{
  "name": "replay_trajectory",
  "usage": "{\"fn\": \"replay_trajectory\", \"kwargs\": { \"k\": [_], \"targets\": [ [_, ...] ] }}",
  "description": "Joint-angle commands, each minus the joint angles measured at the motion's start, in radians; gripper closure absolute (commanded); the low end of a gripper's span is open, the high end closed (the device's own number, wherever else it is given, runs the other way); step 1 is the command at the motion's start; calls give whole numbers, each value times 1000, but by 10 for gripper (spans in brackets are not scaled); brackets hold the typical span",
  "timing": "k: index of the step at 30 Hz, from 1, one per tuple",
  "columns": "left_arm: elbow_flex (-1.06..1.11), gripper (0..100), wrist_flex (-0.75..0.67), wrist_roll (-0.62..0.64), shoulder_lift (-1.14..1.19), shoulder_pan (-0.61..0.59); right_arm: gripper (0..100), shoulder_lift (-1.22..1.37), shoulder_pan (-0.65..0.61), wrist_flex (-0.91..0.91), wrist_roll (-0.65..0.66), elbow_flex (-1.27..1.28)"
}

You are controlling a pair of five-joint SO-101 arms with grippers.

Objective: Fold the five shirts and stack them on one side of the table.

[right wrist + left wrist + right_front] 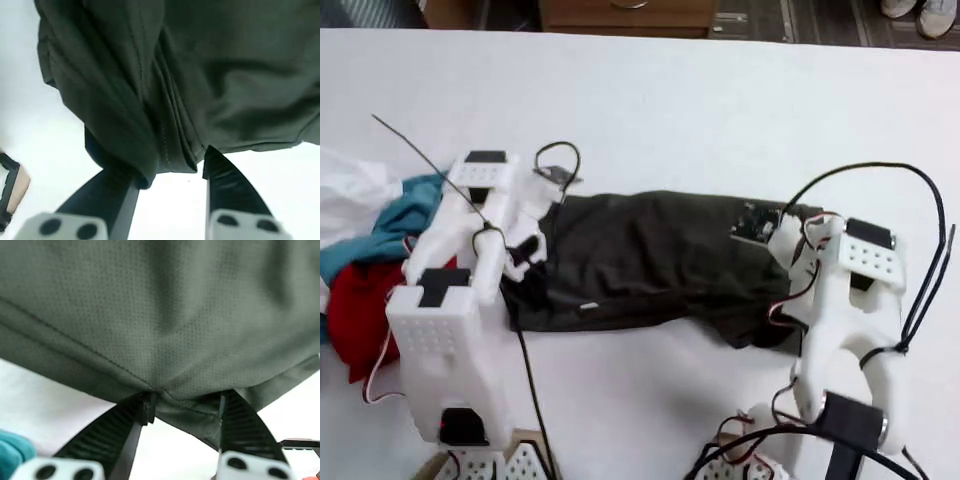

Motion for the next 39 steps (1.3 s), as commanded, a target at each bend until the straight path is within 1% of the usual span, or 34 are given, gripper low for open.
{"fn": "replay_trajectory", "kwargs": {
  "k": [1, 2, 5, 8, 12, 15, 18, 19, 22, 23, 24, 29, 31, 34, 39],
  "targets": [
    [-24, 752, 28, 3, -2, 0, 825, -117, 4, -28, 3, 64],
    [-24, 752, 35, 3, -2, 0, 826, -157, 4, -39, 23, 106],
    [-24, 752, 52, 3, -2, -2, 826, -311, 16, -76, 137, 275],
    [-24, 752, 61, 5, -2, 0, 826, -470, 31, -182, 226, 460],
    [-24, 752, 74, 6, -2, 5, 826, -605, 25, -337, 245, 666],
    [-24, 752, 83, 6, -5, 5, 826, -639, 25, -410, 244, 747],
    [-24, 753, 89, 6, -8, 5, 833, -639, 25, -427, 244, 763],
    [-24, 753, 89, 6, -8, 5, 853, -642, 25, -427, 244, 763],
    [-24, 753, 89, 6, -8, 5, 979, -647, 25, -467, 238, 761],
    [-24, 753, 89, 6, -8, 5, 985, -644, 25, -496, 238, 761],
    [-24, 753, 89, 6, -8, 5, 968, -644, 28, -522, 239, 761],
    [-24, 753, 87, 6, -3, 5, 978, -645, 25, -634, 244, 760],
    [-24, 753, 87, 6, -2, 5, 978, -647, 25, -657, 244, 747],
    [-24, 753, 87, 5, -2, 5, 978, -647, 28, -596, 244, 669],
    [-24, 753, 84, 5, -2, 2, 978, -641, 21, -371, 244, 476]
  ]
}}
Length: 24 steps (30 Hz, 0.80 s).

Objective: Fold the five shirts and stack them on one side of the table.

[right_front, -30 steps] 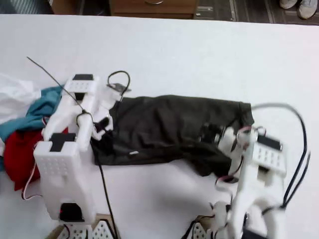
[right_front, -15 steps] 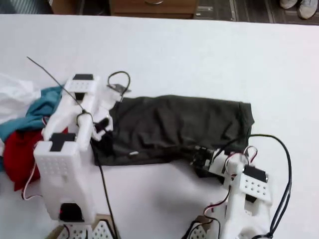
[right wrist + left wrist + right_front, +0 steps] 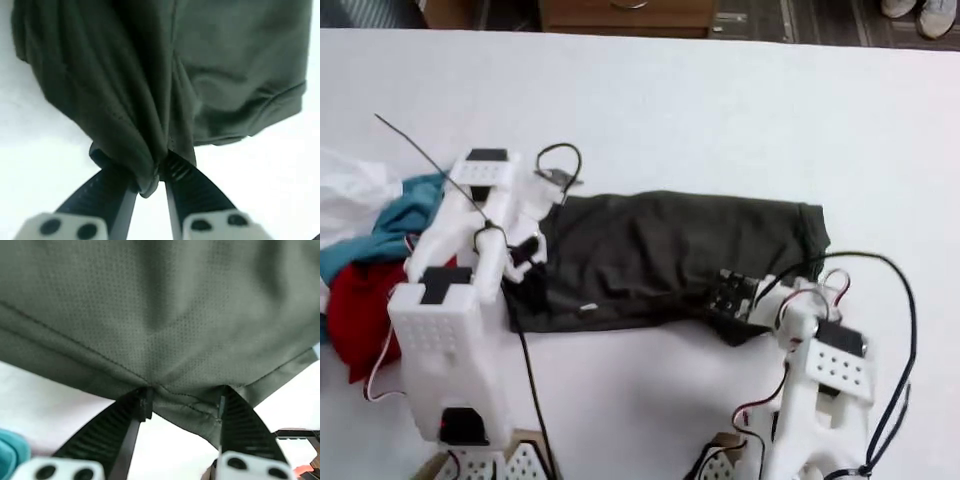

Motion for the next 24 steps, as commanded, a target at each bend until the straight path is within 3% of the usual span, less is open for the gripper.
{"fn": "replay_trajectory", "kwargs": {
  "k": [1, 10, 19, 24],
  "targets": [
    [-2, 753, 20, 5, -3, -2, 978, -15, -16, 136, 6, -166],
    [2, 753, 21, 5, -3, -3, 978, -10, -171, 162, 6, -242],
    [4, 753, 23, 3, -3, -5, 978, 275, -154, -177, 3, -262],
    [4, 753, 23, 3, -2, -5, 978, 489, -157, -234, -2, -390]
  ]
}}
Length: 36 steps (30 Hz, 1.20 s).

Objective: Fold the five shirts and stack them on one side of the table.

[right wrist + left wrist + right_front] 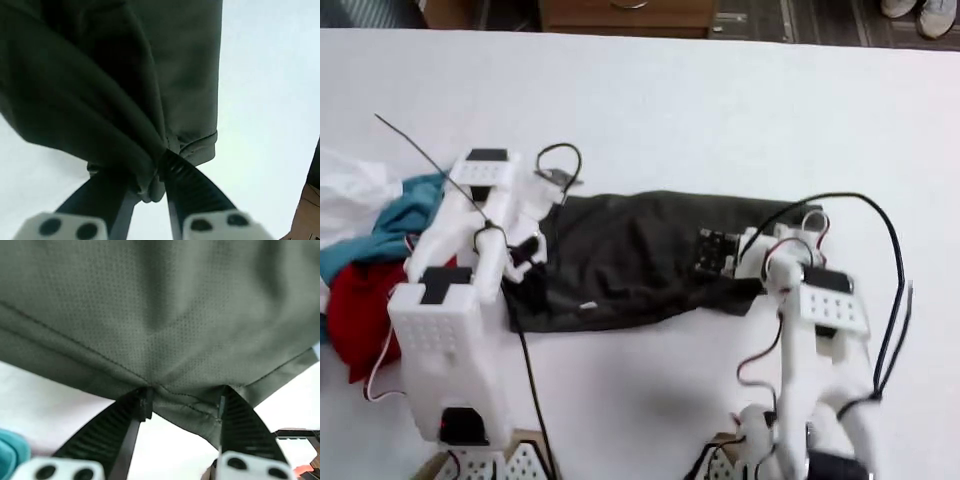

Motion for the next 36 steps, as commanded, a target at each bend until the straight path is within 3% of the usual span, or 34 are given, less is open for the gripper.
{"fn": "replay_trajectory", "kwargs": {
  "k": [1, 6, 11, 13, 21, 24, 30, 36],
  "targets": [
    [4, 753, 23, 3, -2, -5, 978, 131, 7, -28, -6, -140],
    [5, 753, 23, 3, -2, -5, 960, 274, 8, -27, -163, -261],
    [5, 753, 23, 3, -2, 0, 805, 308, 5, -33, -390, -305],
    [5, 753, 23, 3, -2, 2, 788, 314, -5, -33, -463, -322],
    [5, 753, 25, 5, -2, -3, 825, 280, 15, -25, -664, -374],
    [7, 753, 25, 5, -2, -3, 830, 234, 48, 35, -689, -368],
    [5, 753, 23, 5, 0, 3, 953, 102, 73, 165, -695, -361],
    [5, 753, 25, 5, 0, 3, 942, -13, 96, 216, -783, -354]
  ]
}}
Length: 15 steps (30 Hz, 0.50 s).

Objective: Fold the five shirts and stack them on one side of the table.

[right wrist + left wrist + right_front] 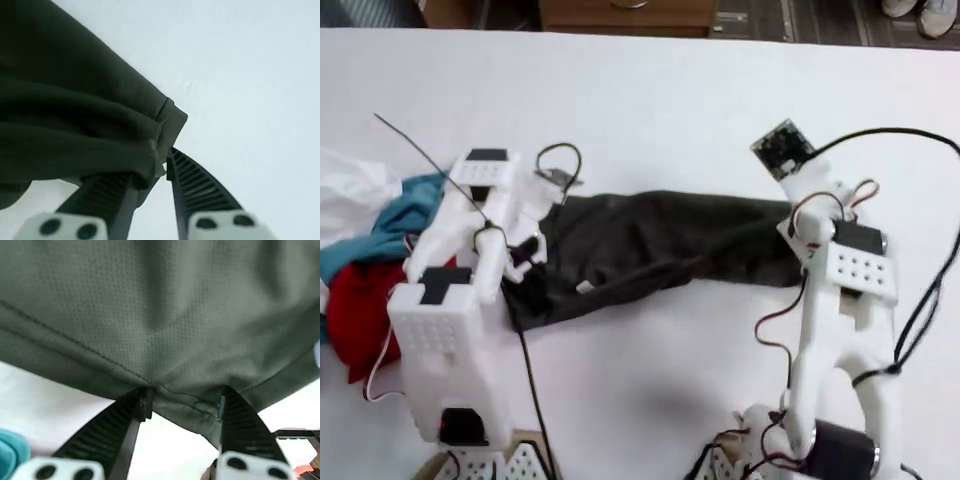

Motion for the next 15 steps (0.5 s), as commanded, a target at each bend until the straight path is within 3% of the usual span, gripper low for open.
{"fn": "replay_trajectory", "kwargs": {
  "k": [1, 5, 11, 15],
  "targets": [
    [5, 753, 25, 5, 0, 3, 943, -90, 24, 12, -15, -26],
    [5, 753, 25, 5, 0, 3, 940, -91, 4, -1, -14, -21],
    [7, 753, 26, 5, 0, 3, 940, -45, -157, -88, -14, 44],
    [7, 753, 48, 5, -2, 2, 920, 51, -200, -90, -12, 51]
  ]
}}
